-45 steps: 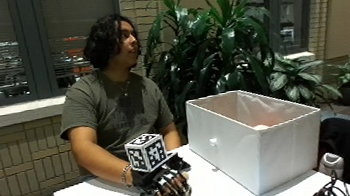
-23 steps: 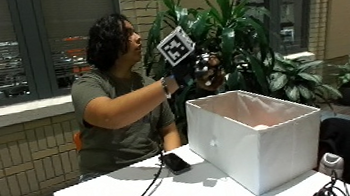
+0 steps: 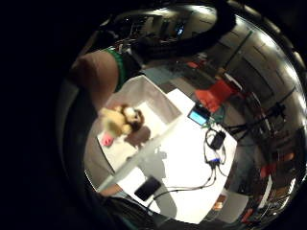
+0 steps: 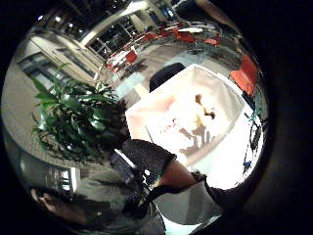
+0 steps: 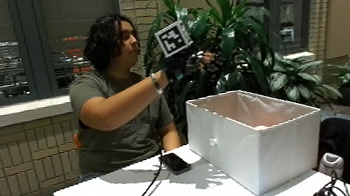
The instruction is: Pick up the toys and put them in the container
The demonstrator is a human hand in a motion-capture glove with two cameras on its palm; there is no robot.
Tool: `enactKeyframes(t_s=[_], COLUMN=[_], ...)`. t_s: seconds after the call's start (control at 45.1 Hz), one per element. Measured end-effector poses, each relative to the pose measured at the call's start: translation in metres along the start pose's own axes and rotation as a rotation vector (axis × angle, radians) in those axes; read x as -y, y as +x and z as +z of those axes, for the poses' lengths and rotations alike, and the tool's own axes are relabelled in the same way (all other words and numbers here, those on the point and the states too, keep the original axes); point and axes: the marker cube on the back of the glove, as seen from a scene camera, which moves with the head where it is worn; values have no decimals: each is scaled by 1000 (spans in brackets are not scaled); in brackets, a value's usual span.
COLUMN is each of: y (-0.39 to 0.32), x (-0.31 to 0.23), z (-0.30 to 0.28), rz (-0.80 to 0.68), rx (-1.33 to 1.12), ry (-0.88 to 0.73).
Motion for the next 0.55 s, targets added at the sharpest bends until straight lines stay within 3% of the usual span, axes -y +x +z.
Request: enactKeyframes(t_s=[0.089,0.199,0.421,0.554], y=[14,51,71,72], x=[-55,-133,-265,-304], z=[-10,-8,15,26], rz=[15,147,376,447], rx=[-43,-234,-135,-135], ry=[-74,-175,-309,-304])
